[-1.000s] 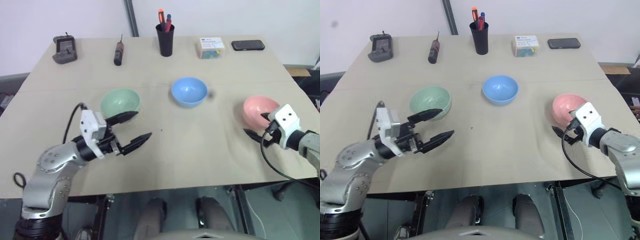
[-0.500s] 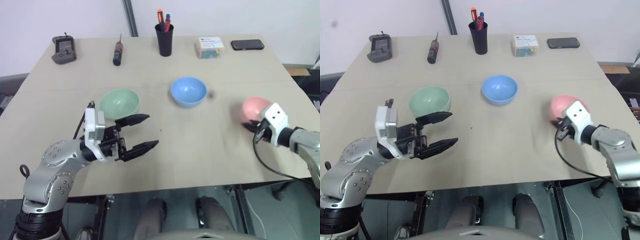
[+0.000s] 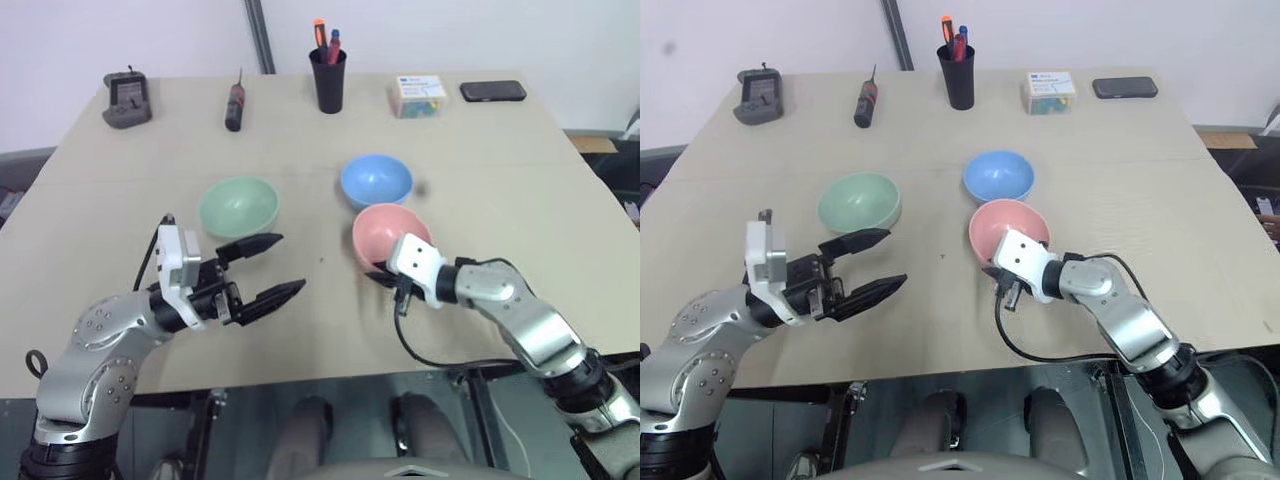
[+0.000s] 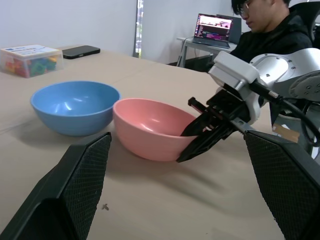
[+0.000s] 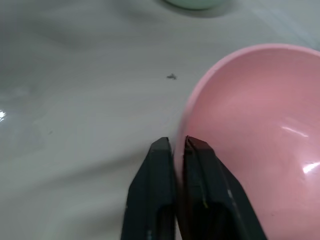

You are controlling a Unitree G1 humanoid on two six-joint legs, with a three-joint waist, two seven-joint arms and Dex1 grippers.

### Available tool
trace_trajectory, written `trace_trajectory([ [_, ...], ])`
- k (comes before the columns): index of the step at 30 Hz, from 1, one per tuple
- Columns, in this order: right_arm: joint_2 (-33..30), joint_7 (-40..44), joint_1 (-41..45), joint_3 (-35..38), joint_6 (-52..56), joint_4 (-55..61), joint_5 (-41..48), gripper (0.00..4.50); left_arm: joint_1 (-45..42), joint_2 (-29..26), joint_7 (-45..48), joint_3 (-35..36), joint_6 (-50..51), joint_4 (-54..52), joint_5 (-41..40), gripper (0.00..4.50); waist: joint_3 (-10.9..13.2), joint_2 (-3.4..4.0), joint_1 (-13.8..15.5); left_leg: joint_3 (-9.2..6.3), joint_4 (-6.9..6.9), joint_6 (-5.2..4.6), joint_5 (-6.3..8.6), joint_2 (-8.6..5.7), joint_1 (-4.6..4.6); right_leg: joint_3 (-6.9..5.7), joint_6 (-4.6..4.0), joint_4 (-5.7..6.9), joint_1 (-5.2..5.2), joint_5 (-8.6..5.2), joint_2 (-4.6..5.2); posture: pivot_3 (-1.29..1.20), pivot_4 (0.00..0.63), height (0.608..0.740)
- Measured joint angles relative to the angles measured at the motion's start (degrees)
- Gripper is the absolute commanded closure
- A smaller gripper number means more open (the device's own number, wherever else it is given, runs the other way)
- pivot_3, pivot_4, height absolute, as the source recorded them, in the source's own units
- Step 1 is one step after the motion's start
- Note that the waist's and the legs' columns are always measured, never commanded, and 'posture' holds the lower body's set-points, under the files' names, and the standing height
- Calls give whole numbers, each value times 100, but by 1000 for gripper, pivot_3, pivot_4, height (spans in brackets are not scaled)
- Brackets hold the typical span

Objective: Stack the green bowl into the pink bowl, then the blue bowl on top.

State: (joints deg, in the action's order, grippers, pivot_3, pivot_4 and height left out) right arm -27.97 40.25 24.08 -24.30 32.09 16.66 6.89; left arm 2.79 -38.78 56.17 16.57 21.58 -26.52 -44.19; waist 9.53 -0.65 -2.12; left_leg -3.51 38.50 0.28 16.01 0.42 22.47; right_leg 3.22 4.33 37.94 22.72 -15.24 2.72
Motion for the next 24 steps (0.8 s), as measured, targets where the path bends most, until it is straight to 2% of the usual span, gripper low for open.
trace_trajectory([
  [5,-66,295,13,114,39,13,152,1059,161,15,-185,137,-3,-30,18,0,2,3,7,-3,-2,-1,1,-2,4,-2,0,-6,1,0,5,0,150,740],
  [7,-169,378,13,349,138,302,305,68,206,57,-300,150,-20,-43,26,0,2,3,11,-6,-2,-1,1,-3,5,-4,0,-5,1,0,6,0,150,740],
  [12,-303,490,78,863,293,937,733,68,304,87,-457,171,-27,-149,21,0,2,3,5,-5,-2,-1,1,-2,4,-5,0,-3,1,0,5,0,150,740],
  [17,-247,435,1138,1071,106,363,614,68,460,91,-466,238,-94,-168,30,0,2,4,-25,0,-3,-1,0,1,-5,-4,-1,3,0,0,1,0,150,740],
  [19,-182,438,1267,1063,-9,244,567,68,483,90,-470,271,-103,-168,40,0,2,4,-22,-2,-8,0,0,2,-4,-5,-1,0,1,0,-1,0,150,740],
  [21,127,642,1733,415,-1123,-573,4,68,821,78,-462,614,-156,-185,41,0,3,4,-57,11,-12,0,1,3,-3,5,-3,-4,9,-2,1,0,150,740],
  [24,552,751,2092,-126,-2212,-1559,-499,68,1215,52,-400,1032,-168,-199,-19,0,4,5,-80,12,-15,0,0,3,5,5,-4,-4,19,-2,3,0,150,740],
])
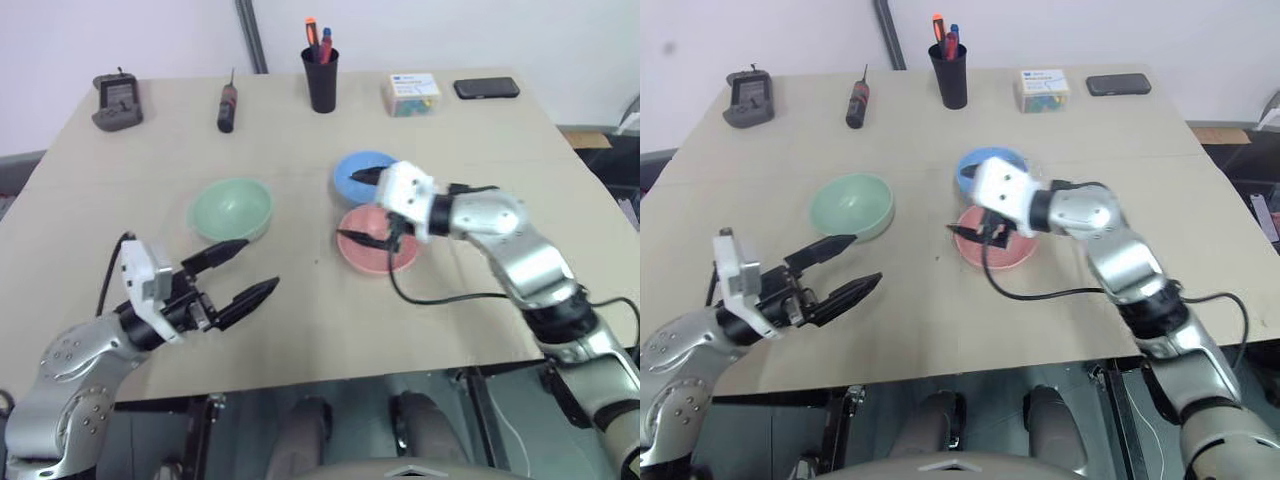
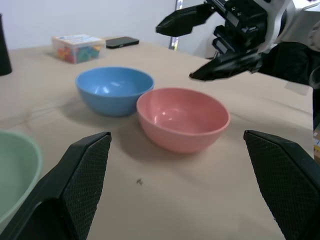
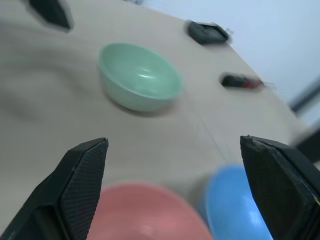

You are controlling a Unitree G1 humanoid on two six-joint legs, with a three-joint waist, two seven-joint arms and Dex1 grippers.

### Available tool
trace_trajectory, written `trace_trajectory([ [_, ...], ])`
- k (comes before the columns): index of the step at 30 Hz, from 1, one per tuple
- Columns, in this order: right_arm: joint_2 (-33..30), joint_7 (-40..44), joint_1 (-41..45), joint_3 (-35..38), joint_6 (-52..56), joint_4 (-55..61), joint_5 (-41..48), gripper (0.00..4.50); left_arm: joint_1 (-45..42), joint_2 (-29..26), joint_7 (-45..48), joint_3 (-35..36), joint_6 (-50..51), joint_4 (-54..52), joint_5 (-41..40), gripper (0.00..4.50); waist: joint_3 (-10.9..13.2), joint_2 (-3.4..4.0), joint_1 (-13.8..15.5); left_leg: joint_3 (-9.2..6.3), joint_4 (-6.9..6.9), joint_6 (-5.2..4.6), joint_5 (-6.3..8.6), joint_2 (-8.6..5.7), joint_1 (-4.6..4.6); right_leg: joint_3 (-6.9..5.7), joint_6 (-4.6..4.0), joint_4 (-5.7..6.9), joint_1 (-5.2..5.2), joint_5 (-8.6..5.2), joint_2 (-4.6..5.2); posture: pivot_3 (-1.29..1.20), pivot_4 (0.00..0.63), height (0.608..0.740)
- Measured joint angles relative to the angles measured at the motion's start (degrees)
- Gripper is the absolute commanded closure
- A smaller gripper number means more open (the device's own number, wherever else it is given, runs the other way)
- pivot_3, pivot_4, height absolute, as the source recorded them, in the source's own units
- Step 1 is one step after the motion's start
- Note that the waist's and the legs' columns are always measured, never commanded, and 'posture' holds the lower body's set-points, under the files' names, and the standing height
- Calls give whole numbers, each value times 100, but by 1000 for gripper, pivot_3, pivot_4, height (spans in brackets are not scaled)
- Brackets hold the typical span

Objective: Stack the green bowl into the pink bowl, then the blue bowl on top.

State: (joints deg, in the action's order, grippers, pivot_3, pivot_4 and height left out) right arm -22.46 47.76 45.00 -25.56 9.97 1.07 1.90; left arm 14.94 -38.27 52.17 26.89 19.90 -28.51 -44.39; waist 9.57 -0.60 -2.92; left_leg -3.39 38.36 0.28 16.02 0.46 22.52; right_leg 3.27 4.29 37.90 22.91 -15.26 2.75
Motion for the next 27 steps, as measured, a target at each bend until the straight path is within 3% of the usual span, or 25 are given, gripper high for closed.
trace_trajectory([
  [4,517,73,257,-117,-862,-990,-181,68,367,-22,36,486,-37,-17,-59,0,0,-1,73,-6,1,1,0,-3,4,-5,-1,0,0,0,7,0,150,740],
  [9,728,270,117,279,-737,-922,387,68,243,22,-594,419,-164,-244,621,0,-2,-4,122,-23,3,1,0,-9,5,-19,-1,0,-9,1,13,0,150,740],
  [15,-60,637,-1188,1104,196,636,1563,68,-583,-403,-1894,-670,207,-579,2463,0,1,1,228,-27,2,1,0,-17,6,-22,-1,-1,-14,1,13,0,150,740],
  [17,-541,610,-1664,1679,856,1453,2083,68,-1161,-599,-2135,-1194,669,-584,2796,0,4,6,73,-10,0,0,0,-6,-2,-6,0,5,-10,1,3,0,150,740],
  [21,-1161,330,-2443,2118,1376,2394,2202,68,-2707,-1523,-2032,-2812,1479,-67,4048,0,14,15,171,-20,4,12,-8,-11,11,-42,-5,8,-16,-3,-5,0,150,740],
  [27,-1533,-403,-2781,2473,1944,2902,1950,68,-3882,-1523,-1889,-4202,1913,741,5226,0,18,13,83,0,4,11,-8,-9,22,-23,-3,8,0,-2,-7,0,150,740],
])
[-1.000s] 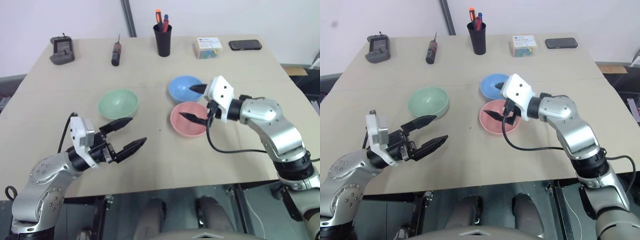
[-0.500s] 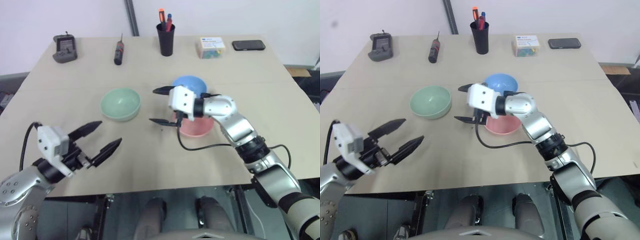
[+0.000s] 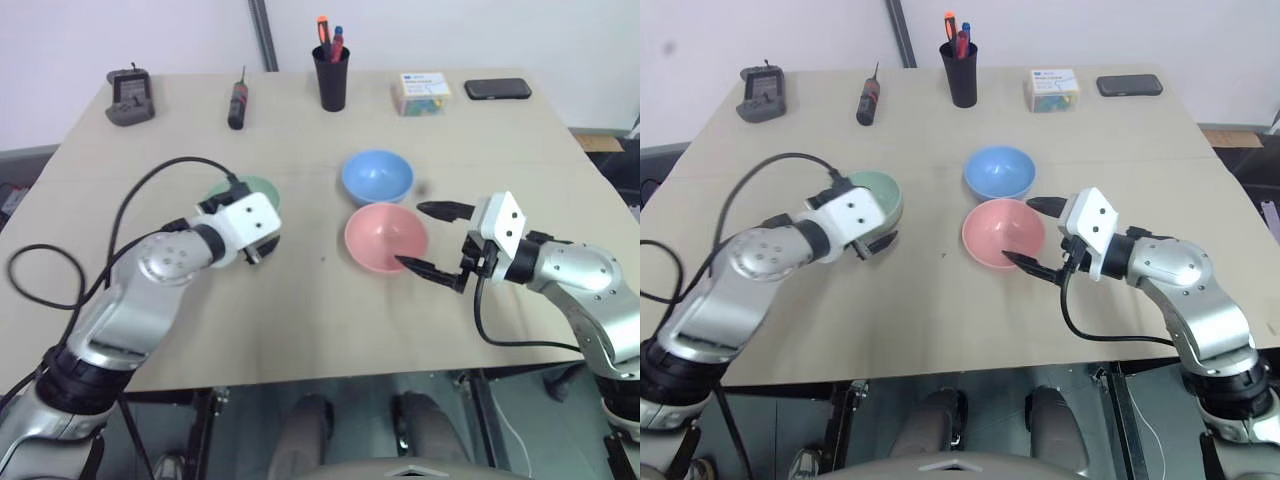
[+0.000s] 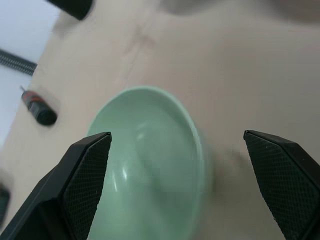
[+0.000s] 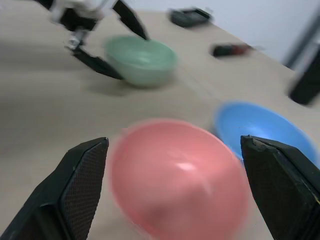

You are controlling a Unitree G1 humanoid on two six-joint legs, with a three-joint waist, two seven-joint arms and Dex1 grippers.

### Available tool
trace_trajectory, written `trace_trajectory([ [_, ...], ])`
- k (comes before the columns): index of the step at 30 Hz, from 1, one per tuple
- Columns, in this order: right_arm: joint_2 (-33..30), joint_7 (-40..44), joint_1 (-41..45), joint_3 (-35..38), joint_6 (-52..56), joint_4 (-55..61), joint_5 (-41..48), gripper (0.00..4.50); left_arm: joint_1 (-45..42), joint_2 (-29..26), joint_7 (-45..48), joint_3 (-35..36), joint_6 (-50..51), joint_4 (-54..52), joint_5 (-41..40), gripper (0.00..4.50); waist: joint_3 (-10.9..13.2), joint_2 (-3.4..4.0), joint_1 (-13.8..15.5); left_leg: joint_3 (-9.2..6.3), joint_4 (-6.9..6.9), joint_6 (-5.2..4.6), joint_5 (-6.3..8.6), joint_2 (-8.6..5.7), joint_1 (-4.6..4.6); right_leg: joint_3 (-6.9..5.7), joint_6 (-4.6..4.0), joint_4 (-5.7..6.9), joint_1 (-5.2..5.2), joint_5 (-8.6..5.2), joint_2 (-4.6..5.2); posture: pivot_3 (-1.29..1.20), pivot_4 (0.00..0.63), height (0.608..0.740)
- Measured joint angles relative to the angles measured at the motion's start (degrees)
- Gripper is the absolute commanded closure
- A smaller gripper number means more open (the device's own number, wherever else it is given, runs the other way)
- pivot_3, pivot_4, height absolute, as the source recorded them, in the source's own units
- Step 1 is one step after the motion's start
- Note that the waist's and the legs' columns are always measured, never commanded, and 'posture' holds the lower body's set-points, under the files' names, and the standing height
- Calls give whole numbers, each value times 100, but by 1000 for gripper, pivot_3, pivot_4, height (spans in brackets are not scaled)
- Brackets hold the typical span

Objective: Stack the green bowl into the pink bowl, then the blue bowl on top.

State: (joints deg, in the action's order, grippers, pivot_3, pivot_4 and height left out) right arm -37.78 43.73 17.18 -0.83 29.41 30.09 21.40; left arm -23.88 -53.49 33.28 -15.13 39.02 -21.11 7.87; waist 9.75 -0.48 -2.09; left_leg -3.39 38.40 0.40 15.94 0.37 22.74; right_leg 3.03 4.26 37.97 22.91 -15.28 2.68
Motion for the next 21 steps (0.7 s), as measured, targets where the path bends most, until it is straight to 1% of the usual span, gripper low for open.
trace_trajectory([
  [7,12,-217,7,91,318,112,137,68,-197,-16,375,-189,206,280,381,0,2,-4,2,1,2,0,0,-1,16,0,0,0,12,0,1,0,150,740],
  [13,236,-220,152,92,258,122,365,68,-305,-7,524,-448,510,297,777,0,2,-4,6,-1,4,-1,0,0,15,-1,0,4,12,0,0,0,150,740],
  [14,248,-206,155,92,246,121,390,2,-322,9,527,-513,564,323,845,248,2,-4,7,0,4,-1,0,0,15,-1,0,4,12,0,1,0,150,740],
  [15,252,-204,158,92,244,121,393,2,-326,13,527,-521,568,329,853,248,2,-4,7,0,4,-1,0,-1,15,-1,0,3,12,0,1,0,150,740],
  [17,318,-158,249,73,157,121,435,0,-384,156,537,-637,582,402,1007,976,3,-6,9,-1,5,-1,0,-1,15,-1,0,4,12,0,1,0,150,740],
  [18,318,-155,254,73,152,121,435,0,-409,165,558,-666,581,403,1016,1223,3,-6,10,-1,5,0,0,-1,15,-1,0,4,12,0,1,0,150,740],
  [19,318,-151,254,73,149,120,436,0,-421,176,602,-678,571,402,1030,1635,3,-6,10,-1,5,0,0,-1,15,-1,0,5,12,0,1,0,150,740],
  [20,318,-150,254,73,147,119,436,0,-422,179,646,-690,555,401,1036,1879,3,-6,11,-1,5,0,0,-1,15,-1,0,5,12,0,1,0,150,740],
  [21,316,-149,254,73,143,119,438,0,-422,185,681,-700,537,401,1045,2219,3,-6,11,-1,5,0,0,-1,15,-1,0,5,12,0,1,0,150,740],
])
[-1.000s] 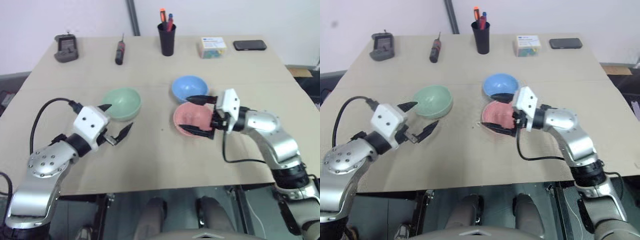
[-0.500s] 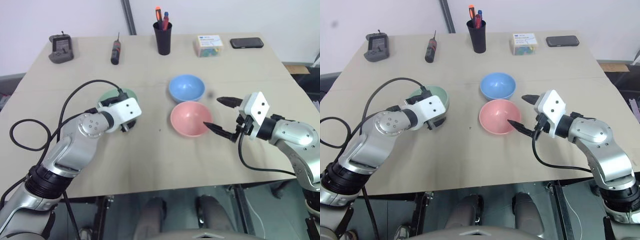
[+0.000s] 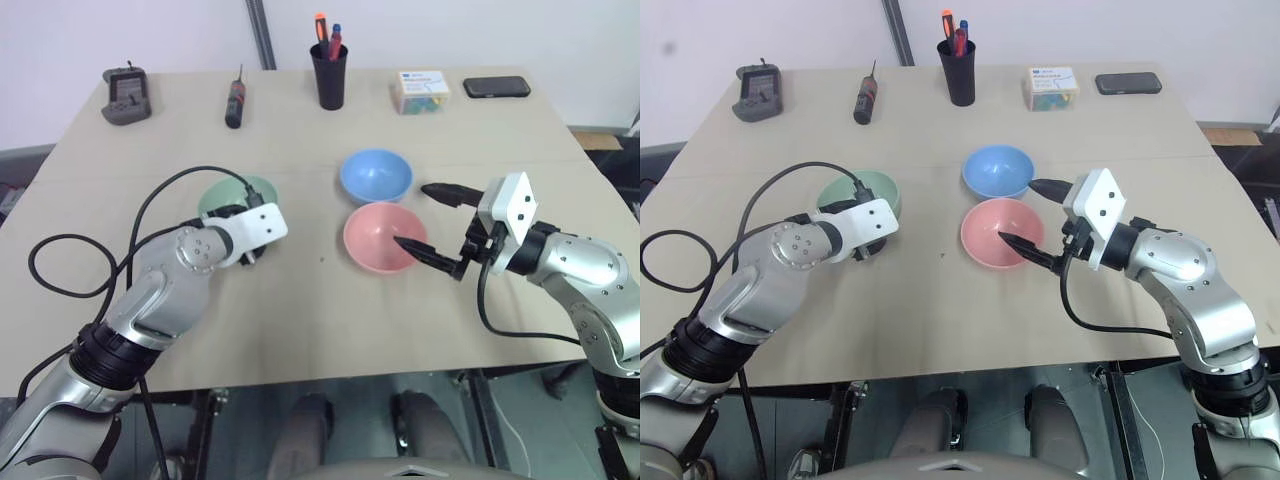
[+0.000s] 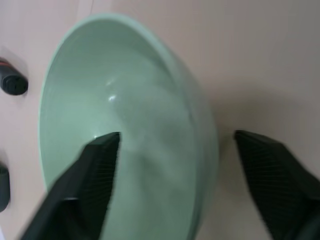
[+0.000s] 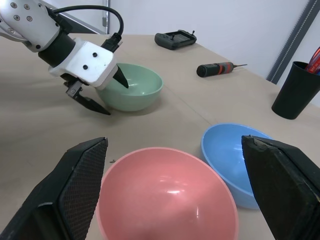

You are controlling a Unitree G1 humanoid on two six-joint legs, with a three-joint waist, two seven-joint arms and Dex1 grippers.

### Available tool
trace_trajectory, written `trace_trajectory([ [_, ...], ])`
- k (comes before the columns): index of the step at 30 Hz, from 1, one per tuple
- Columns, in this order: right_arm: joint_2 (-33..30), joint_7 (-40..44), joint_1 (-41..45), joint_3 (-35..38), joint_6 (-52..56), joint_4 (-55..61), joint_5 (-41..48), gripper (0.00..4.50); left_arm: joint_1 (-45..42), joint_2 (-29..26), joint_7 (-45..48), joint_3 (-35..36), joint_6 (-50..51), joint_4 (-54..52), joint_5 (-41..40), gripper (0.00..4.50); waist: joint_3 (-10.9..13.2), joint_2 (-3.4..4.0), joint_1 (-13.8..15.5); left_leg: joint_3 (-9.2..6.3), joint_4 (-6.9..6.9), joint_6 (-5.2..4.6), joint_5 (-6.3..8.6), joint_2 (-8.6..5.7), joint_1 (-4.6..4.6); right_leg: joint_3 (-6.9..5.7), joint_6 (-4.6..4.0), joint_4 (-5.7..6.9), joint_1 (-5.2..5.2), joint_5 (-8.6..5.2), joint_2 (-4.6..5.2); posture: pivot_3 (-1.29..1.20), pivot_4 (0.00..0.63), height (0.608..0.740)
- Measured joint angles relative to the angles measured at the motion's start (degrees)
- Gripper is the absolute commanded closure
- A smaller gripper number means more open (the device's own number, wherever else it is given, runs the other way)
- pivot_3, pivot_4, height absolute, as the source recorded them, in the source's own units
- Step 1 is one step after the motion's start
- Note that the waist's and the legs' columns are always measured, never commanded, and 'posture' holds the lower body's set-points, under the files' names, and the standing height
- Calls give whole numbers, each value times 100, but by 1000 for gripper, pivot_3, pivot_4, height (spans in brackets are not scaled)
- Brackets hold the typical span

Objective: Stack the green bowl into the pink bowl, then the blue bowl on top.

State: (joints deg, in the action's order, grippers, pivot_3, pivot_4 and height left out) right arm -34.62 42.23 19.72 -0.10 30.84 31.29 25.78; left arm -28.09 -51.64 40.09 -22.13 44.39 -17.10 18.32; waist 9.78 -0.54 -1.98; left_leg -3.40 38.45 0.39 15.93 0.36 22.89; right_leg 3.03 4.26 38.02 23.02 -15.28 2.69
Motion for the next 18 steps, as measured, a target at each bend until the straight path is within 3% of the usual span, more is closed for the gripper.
trace_trajectory([
  [3,-4,-1,0,0,-7,0,-7,0,-2,43,117,0,-78,-41,6,3667,0,0,0,0,0,0,0,0,0,0,0,1,0,0,0,0,150,740],
  [4,-4,-2,0,0,-12,0,-9,0,-7,65,150,1,-91,-44,5,3746,0,0,1,0,1,0,0,0,0,0,0,2,0,0,0,0,150,740],
  [5,-4,-4,-1,0,-27,0,-13,0,-8,83,213,0,-108,-45,0,4309,0,0,1,0,1,0,0,0,0,0,0,3,0,0,0,0,150,740],
  [6,-4,-12,-6,1,-36,0,-23,0,-8,90,258,4,-147,-50,-9,4478,0,0,1,0,2,0,0,0,0,0,0,3,0,0,0,0,150,740],
  [12,-74,-179,-217,88,-29,56,-84,0,-143,141,558,145,-1046,-168,-290,4478,1,-2,38,-2,5,0,0,0,3,-2,0,2,0,0,2,0,150,740],
  [18,-183,-580,-1090,649,47,646,-121,0,-1131,721,1251,420,-2300,-166,-1249,4478,1,-4,166,-1,18,0,0,-6,11,-3,0,1,-1,0,7,0,150,740],
])
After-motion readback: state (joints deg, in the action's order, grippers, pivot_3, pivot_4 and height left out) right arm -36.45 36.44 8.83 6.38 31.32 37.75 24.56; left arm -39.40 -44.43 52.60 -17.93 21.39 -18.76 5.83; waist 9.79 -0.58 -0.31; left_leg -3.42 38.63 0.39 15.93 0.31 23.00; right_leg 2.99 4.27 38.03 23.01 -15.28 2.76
